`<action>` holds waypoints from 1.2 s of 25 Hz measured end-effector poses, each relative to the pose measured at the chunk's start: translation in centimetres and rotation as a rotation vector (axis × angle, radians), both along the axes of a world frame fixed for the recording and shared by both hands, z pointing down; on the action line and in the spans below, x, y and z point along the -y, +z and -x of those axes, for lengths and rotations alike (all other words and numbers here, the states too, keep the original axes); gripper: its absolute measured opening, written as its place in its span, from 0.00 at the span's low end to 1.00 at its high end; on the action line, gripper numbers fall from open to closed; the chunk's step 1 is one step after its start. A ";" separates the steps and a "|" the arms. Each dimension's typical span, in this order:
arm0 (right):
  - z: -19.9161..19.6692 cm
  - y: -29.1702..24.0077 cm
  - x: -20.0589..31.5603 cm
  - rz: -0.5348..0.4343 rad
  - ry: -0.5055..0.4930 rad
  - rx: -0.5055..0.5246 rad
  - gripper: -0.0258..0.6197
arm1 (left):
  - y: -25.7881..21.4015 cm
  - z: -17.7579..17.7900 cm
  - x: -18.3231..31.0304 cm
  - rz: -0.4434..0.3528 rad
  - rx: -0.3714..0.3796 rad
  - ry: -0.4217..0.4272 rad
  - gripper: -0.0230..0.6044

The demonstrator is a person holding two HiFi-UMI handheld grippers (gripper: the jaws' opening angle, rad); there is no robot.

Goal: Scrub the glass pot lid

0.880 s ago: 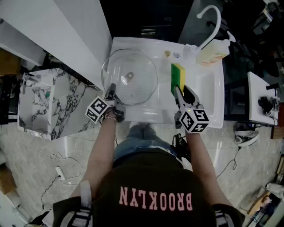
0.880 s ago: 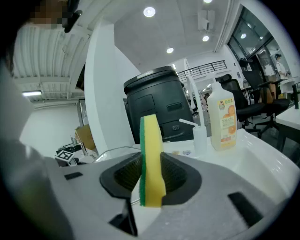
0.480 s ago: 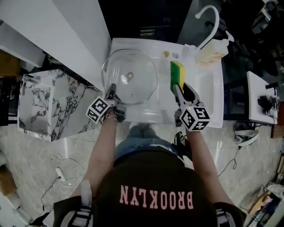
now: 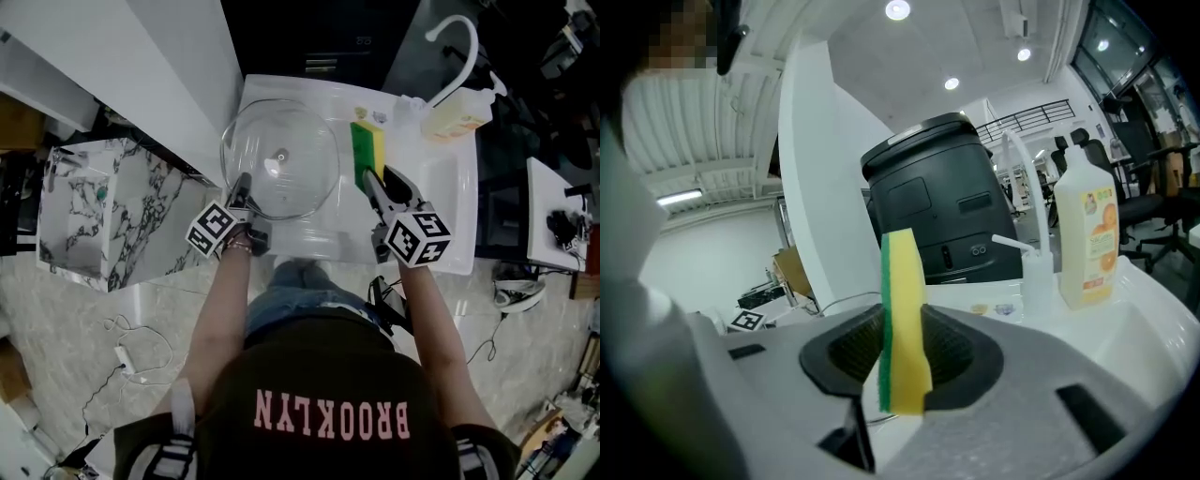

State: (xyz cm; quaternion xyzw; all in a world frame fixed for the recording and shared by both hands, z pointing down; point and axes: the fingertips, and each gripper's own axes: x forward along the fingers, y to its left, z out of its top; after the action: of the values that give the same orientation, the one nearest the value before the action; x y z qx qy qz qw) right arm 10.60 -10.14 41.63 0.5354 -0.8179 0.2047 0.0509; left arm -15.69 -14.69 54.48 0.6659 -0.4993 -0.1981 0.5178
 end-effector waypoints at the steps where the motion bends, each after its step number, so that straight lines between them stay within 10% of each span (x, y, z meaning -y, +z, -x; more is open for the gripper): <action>1: 0.5 -0.1 0.2 0.001 -0.017 0.003 0.20 | 0.0 0.0 0.0 -0.001 0.001 0.000 0.06; 16: 13.8 -1.0 4.9 -0.060 -0.346 -0.077 0.20 | -0.1 0.1 -0.2 0.005 -0.001 0.003 0.06; 30: 22.3 5.0 7.4 0.144 -0.557 -0.166 0.20 | -0.1 0.0 -0.2 0.009 -0.003 0.002 0.06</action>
State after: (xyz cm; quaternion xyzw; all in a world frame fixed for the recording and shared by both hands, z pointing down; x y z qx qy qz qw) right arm -11.69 -17.51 46.62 0.3003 -0.9097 0.1960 0.2095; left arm -15.71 -14.46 54.42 0.6636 -0.4988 -0.1965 0.5216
